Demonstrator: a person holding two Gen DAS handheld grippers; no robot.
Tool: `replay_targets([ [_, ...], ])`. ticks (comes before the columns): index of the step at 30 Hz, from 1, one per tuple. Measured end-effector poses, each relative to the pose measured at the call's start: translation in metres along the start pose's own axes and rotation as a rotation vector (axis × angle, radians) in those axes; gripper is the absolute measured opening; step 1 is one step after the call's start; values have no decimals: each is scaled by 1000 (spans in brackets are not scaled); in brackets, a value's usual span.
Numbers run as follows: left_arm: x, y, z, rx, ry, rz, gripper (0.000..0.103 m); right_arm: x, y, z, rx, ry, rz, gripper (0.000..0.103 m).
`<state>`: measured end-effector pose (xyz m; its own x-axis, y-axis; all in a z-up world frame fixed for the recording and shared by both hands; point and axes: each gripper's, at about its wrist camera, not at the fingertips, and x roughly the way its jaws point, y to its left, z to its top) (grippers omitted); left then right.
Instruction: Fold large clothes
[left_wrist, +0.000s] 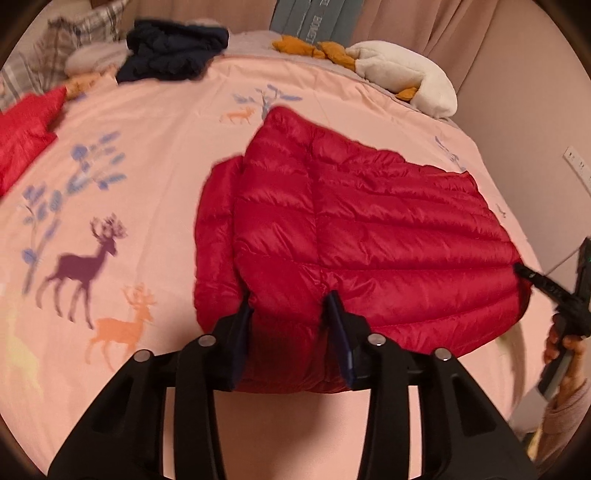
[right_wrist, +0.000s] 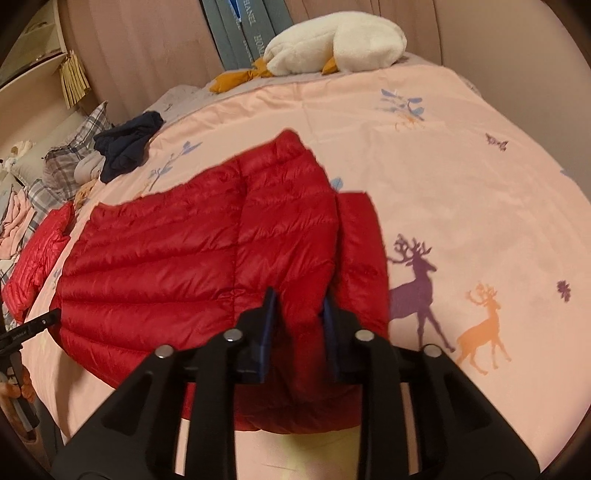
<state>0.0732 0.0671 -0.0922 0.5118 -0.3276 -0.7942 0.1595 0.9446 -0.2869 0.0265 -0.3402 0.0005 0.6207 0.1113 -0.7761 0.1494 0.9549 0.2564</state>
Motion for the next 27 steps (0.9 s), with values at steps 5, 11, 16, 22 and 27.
replay_targets([
  [5,-18,-14,8,35,-79,47,59,-20,18,7,-32,-73,31,47],
  [11,-12,-52,22,109,-116,58,60,-5,69,9,-166,-45,82,52],
  [16,1,-75,22,152,-114,64,60,11,101,12,-225,-29,100,52],
  [22,24,-79,16,189,-59,86,60,32,116,4,-272,24,74,53],
  [27,36,-77,9,203,-19,82,65,52,115,-3,-272,86,66,54],
])
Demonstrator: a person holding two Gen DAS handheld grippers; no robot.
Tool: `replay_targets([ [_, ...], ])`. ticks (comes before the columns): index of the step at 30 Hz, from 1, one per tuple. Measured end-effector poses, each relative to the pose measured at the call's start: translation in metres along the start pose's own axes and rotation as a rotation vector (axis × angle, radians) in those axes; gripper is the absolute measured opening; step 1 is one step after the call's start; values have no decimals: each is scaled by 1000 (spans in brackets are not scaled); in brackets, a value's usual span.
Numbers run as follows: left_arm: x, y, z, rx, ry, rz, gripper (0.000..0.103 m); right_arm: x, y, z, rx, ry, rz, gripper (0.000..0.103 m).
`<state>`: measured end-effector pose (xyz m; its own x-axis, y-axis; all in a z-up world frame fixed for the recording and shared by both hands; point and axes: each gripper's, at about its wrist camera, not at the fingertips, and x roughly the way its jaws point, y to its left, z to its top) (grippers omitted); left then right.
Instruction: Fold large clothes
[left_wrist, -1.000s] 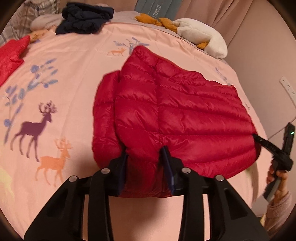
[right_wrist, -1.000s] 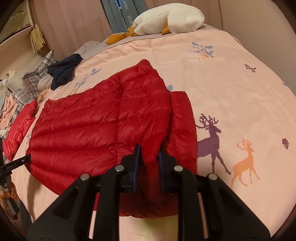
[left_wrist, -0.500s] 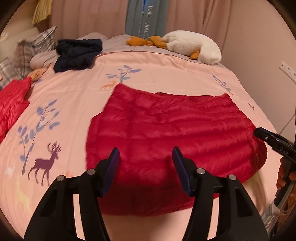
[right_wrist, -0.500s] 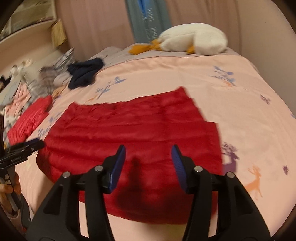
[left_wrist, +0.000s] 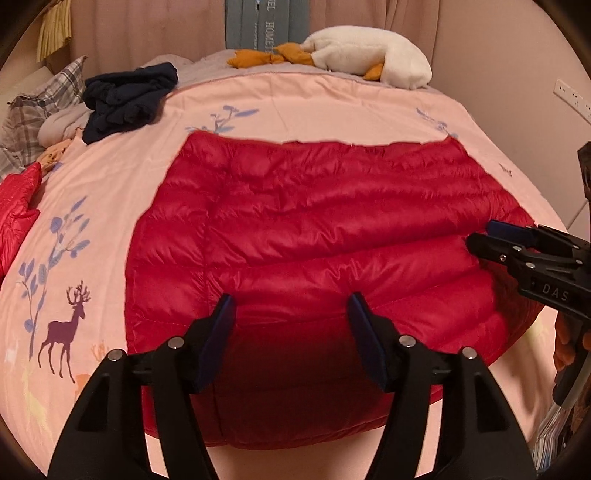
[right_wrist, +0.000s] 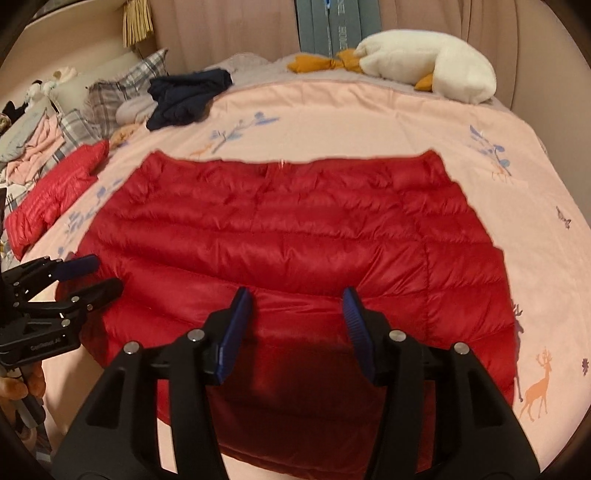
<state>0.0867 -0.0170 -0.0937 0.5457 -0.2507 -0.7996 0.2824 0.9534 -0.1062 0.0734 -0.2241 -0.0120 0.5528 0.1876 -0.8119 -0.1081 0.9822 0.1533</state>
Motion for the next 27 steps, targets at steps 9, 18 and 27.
replay_targets([
  [9,-17,11,2,-37,-38,-9,65,-23,-9,1,46,-43,26,54],
  [18,-12,34,6,-122,-34,19,65,-43,-57,-8,149,-74,-65,55],
  [27,-1,31,6,-110,-7,19,66,-16,-71,-19,189,3,-42,55],
])
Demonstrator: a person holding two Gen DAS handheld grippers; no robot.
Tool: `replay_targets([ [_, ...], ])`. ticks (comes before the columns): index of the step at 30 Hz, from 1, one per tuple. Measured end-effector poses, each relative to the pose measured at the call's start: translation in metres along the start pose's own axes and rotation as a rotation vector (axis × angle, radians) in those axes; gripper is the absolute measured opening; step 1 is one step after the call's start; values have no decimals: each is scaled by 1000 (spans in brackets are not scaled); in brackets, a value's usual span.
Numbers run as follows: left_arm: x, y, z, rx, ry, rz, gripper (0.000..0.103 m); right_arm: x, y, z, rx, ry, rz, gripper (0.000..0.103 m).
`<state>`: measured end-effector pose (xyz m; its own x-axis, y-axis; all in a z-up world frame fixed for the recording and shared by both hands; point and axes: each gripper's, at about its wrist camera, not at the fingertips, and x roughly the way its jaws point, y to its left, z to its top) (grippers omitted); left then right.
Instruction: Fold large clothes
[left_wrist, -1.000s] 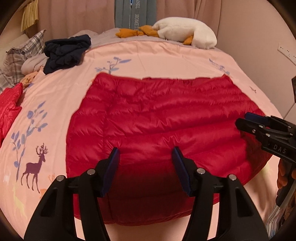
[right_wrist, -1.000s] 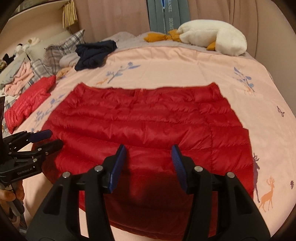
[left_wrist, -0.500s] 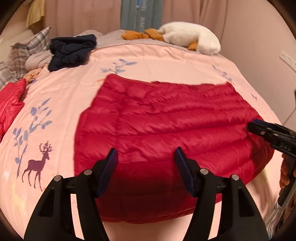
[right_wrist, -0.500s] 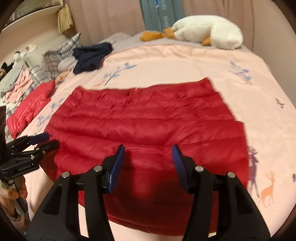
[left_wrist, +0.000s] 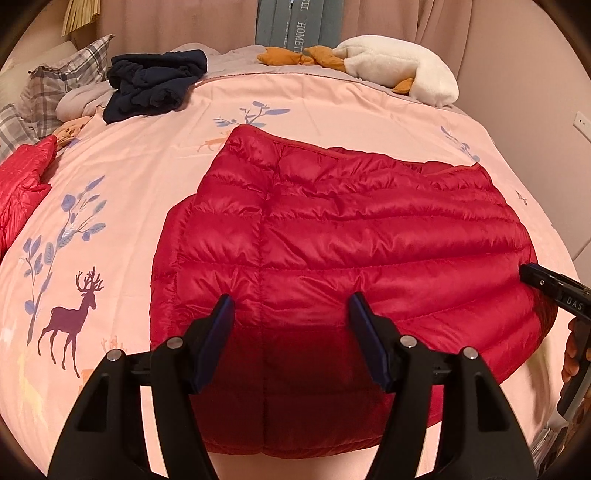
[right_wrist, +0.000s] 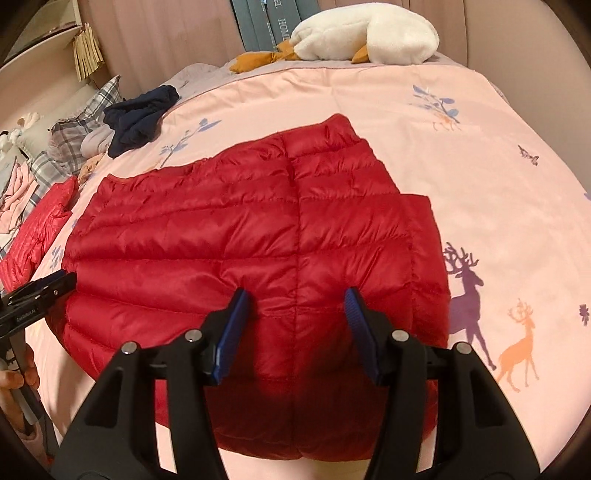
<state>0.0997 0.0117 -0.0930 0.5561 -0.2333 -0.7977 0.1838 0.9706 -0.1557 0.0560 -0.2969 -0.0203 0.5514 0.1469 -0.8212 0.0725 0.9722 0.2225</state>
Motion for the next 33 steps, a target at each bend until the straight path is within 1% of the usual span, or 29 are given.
replay_targets([
  [4,-2,2,1,-7,2,-4,66,-3,0,-1,9,0,8,55],
  [8,-10,2,5,-15,-17,-5,66,-16,-2,4,24,-37,16,55],
  [11,-16,2,10,-13,-41,7,66,-28,-6,8,30,-80,10,56],
  [14,-15,2,17,-12,-44,13,66,-27,-12,15,42,-86,-7,56],
  [17,-6,0,22,1,-22,24,66,-18,-19,18,61,-68,-4,56],
  [18,-2,0,23,7,-11,27,66,-12,-21,18,67,-46,-5,56],
  [21,10,-5,21,40,37,31,66,3,-20,16,48,5,-8,57],
  [24,13,-4,23,54,47,26,66,3,-17,19,35,20,-21,57],
  [25,11,-3,25,47,43,24,66,0,-16,20,35,11,-25,57],
  [28,5,-3,33,38,9,25,66,-13,-10,30,16,-66,-13,57],
  [30,6,-5,41,43,-7,24,66,-17,-5,40,13,-106,6,60],
  [33,12,-10,53,51,-18,31,66,-8,3,57,-1,-113,7,60],
])
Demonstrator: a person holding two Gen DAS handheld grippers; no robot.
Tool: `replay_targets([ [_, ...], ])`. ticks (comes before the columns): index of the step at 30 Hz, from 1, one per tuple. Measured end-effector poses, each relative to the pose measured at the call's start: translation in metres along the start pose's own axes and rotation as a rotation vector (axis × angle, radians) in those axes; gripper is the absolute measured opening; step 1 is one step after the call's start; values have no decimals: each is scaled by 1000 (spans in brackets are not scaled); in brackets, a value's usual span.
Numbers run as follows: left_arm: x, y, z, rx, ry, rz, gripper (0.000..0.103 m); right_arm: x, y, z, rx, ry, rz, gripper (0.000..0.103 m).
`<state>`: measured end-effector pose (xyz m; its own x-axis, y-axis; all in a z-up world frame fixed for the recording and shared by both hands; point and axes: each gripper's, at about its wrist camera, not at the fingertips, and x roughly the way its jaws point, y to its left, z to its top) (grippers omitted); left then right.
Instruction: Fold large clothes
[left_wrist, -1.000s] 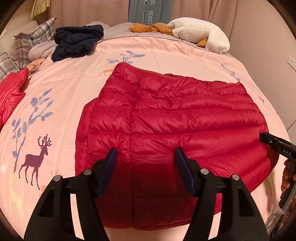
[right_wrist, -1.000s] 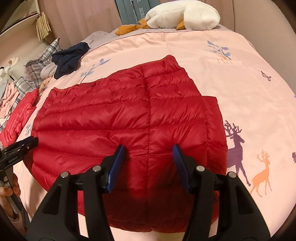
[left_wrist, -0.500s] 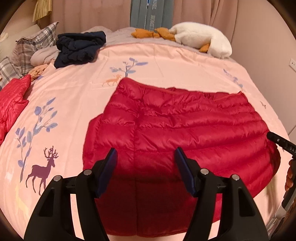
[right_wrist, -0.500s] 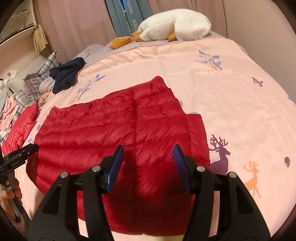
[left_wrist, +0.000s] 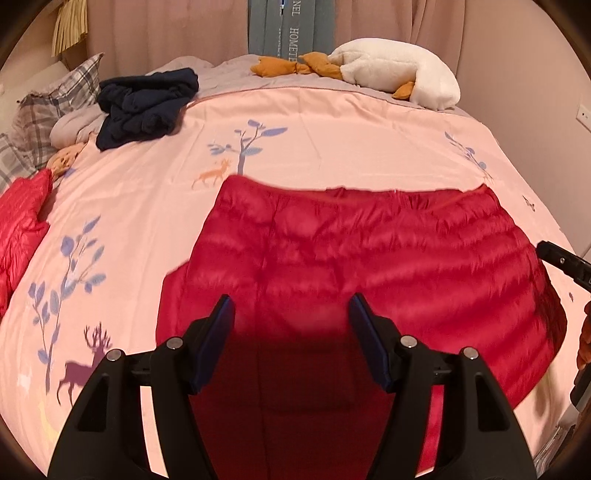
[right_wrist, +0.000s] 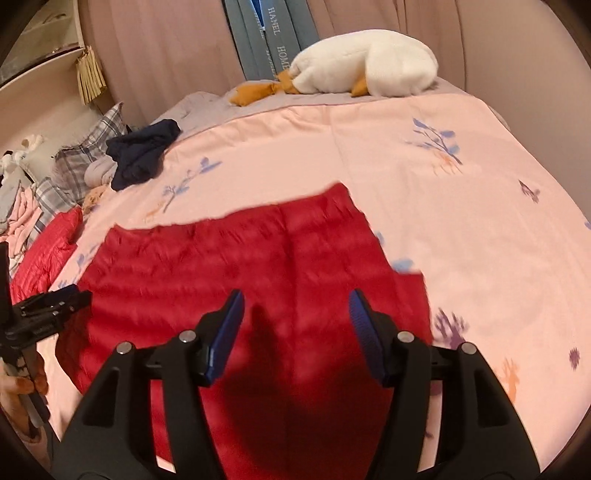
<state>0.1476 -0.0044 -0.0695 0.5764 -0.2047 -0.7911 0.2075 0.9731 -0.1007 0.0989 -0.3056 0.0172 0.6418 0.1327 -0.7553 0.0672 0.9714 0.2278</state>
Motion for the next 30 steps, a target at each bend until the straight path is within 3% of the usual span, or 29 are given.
replay_targets([
  [5,12,-6,15,9,-4,7,66,23,13,14,-29,9,-6,60],
  [9,31,-8,18,23,31,12,66,48,17,16,-33,70,-35,60],
  [17,51,-2,14,10,74,-22,67,78,-1,9,49,140,-7,62],
  [30,7,2,6,-17,-12,-17,67,11,4,-2,12,15,-4,63],
])
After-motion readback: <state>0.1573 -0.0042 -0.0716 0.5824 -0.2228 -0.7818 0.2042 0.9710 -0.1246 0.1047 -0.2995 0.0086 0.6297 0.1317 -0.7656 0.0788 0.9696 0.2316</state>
